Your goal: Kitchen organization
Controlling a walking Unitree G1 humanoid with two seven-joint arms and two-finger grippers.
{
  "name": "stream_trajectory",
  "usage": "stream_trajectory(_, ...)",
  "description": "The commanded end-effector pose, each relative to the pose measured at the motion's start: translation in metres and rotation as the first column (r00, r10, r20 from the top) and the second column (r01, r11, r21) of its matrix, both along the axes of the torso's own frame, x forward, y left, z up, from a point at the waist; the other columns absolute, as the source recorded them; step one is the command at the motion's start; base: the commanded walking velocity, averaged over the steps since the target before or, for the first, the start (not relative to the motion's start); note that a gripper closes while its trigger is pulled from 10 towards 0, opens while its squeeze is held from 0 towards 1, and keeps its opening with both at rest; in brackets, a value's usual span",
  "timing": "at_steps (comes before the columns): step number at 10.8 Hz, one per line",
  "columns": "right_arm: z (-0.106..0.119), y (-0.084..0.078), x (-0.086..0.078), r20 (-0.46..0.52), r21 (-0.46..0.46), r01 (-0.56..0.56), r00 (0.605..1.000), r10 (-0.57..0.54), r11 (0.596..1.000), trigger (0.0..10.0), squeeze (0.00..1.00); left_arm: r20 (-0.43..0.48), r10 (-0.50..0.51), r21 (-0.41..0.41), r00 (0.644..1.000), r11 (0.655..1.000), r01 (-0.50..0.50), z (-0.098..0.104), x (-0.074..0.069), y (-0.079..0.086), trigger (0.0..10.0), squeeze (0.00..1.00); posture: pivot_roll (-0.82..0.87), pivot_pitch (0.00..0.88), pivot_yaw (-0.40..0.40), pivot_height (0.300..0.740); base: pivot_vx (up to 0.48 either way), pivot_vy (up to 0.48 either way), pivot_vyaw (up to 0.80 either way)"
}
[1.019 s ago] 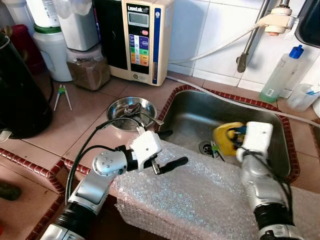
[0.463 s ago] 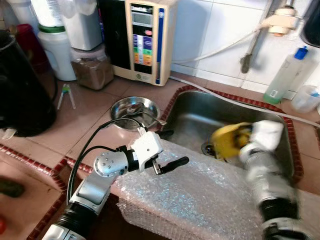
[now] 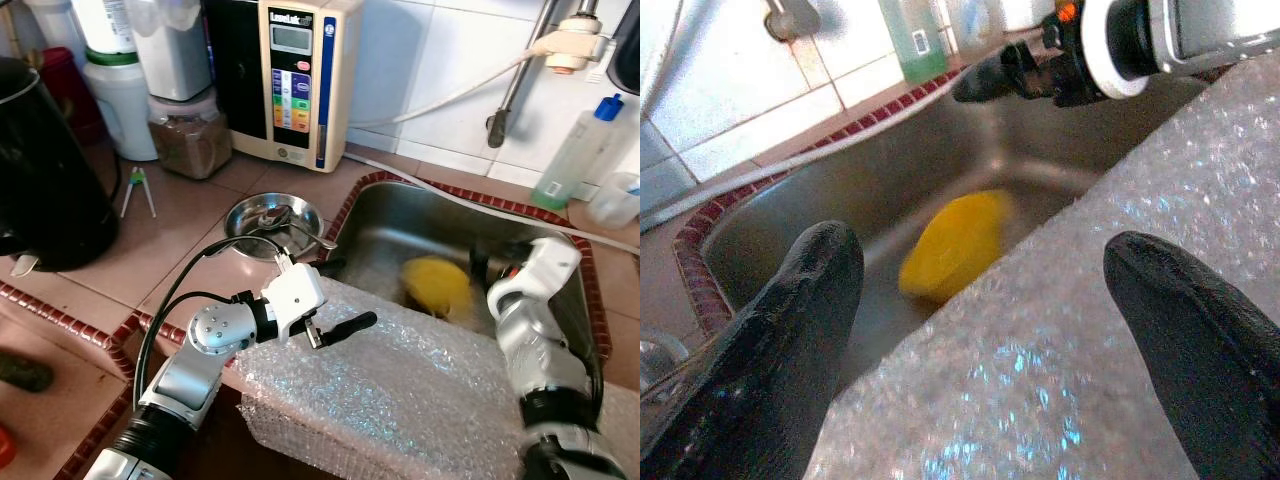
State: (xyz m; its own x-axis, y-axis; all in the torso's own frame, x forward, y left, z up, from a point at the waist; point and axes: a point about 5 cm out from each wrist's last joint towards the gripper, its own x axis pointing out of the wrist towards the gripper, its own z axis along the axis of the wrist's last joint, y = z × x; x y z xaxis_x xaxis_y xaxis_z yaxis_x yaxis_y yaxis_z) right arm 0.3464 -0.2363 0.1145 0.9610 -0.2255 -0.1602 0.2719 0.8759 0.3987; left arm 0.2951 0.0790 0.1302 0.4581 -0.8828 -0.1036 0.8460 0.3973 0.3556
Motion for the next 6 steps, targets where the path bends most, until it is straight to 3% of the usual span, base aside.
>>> stream_trajectory(1,0.01,-0.005,0.002,0.006,-0.165,-0.022,1.0,0.024,0.986,10.0,1.0,0.017,0.006,0.008,1.0,1.0,-0.006,0.002,0.002,0.002,10.0,1.0,0.06,0.0,-0.01,0.74,0.0,0.0,0.0)
stream_trajectory(2,0.023,0.003,0.003,0.047,-0.448,-0.056,0.995,0.086,0.892,10.0,1.0,0.038,0.029,-0.006,0.999,1.0,-0.028,0.005,0.004,0.003,10.0,1.0,0.07,0.0,-0.011,0.74,0.0,0.0,0.0)
stream_trajectory(3,0.025,0.009,0.003,0.078,-0.385,-0.059,0.992,0.096,0.921,10.0,1.0,0.061,0.075,-0.039,0.995,0.997,-0.073,0.009,0.008,0.005,10.0,1.0,0.06,0.0,-0.013,0.74,0.0,0.0,0.0)
stream_trajectory(4,0.03,0.031,0.0,0.161,-0.306,-0.14,0.967,0.196,0.942,10.0,1.0,0.117,0.225,-0.136,0.967,0.968,-0.209,0.023,0.022,0.013,10.0,1.0,0.07,0.0,-0.016,0.74,0.0,0.0,0.0)
stream_trajectory(5,0.032,0.052,-0.006,0.182,-0.34,-0.251,0.928,0.325,0.906,10.0,1.0,0.1,0.305,-0.208,0.947,0.937,-0.279,0.03,0.027,0.019,10.0,1.0,0.07,0.0,-0.019,0.74,0.0,0.0,0.0)
stream_trajectory(6,0.031,0.079,-0.017,0.168,-0.447,-0.367,0.861,0.48,0.816,10.0,1.0,0.117,0.378,-0.243,0.918,0.908,-0.343,0.034,0.032,0.026,10.0,1.0,0.07,0.0,-0.021,0.74,0.0,0.0,0.0)
